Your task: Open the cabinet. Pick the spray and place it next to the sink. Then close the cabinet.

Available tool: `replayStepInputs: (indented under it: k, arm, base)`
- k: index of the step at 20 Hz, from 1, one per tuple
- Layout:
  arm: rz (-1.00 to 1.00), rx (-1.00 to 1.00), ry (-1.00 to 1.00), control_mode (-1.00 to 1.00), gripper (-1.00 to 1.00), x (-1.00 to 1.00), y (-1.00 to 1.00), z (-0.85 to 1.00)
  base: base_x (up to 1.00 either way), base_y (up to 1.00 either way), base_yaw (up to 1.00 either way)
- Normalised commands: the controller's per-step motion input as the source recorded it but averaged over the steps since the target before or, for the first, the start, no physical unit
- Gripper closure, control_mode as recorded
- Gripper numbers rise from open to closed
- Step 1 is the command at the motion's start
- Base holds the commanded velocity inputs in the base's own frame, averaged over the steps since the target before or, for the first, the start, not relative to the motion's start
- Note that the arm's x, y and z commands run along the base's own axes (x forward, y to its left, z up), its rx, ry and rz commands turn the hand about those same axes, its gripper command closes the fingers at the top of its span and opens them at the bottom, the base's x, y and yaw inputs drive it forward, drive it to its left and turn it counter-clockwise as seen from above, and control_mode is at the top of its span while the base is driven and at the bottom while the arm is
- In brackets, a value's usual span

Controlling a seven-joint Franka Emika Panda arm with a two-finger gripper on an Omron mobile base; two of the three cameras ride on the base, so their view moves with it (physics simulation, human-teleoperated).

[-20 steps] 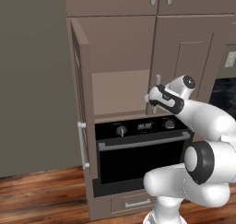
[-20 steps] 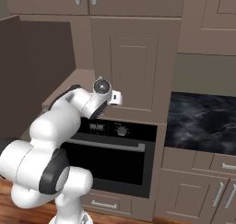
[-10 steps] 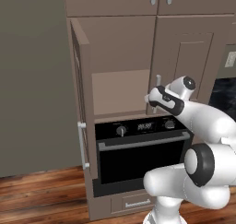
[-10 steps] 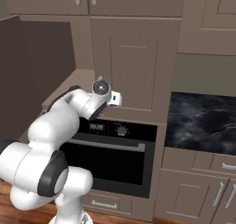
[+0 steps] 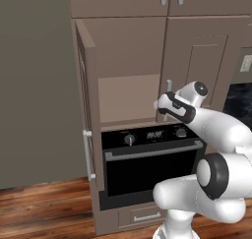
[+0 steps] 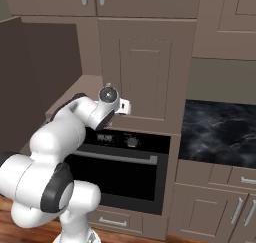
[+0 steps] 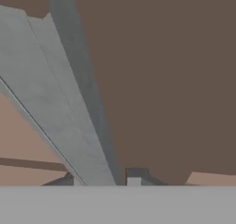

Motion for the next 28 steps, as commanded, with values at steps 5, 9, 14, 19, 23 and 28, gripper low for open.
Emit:
replayStepInputs:
  k: [5, 9, 14, 19, 23, 28]
  arm:
    - [0.0, 0.0, 0.0, -1.0, 1.0, 0.14, -0.03, -0.02]
    - [0.0, 0.0, 0.0, -1.0, 1.0, 0.0, -0.33, 0.0]
    - [0.0, 0.0, -0.01, -1.0, 1.0, 0.0, -0.56, 0.0]
    - [0.0, 0.0, -0.02, -1.0, 1.0, -0.09, -0.7, 0.0]
    - [0.0, 0.0, -0.03, -1.0, 1.0, -0.29, -0.8, 0.0]
    - [0.0, 0.01, -0.05, -1.0, 1.0, -0.46, -0.87, 0.0]
  base:
    - [0.0, 0.0, 0.0]
    - [0.0, 0.0, 0.0]
    - [0.0, 0.0, 0.0]
    - [0.0, 0.0, 0.0]
    - [0.0, 0.0, 0.0]
    - [0.0, 0.0, 0.0]
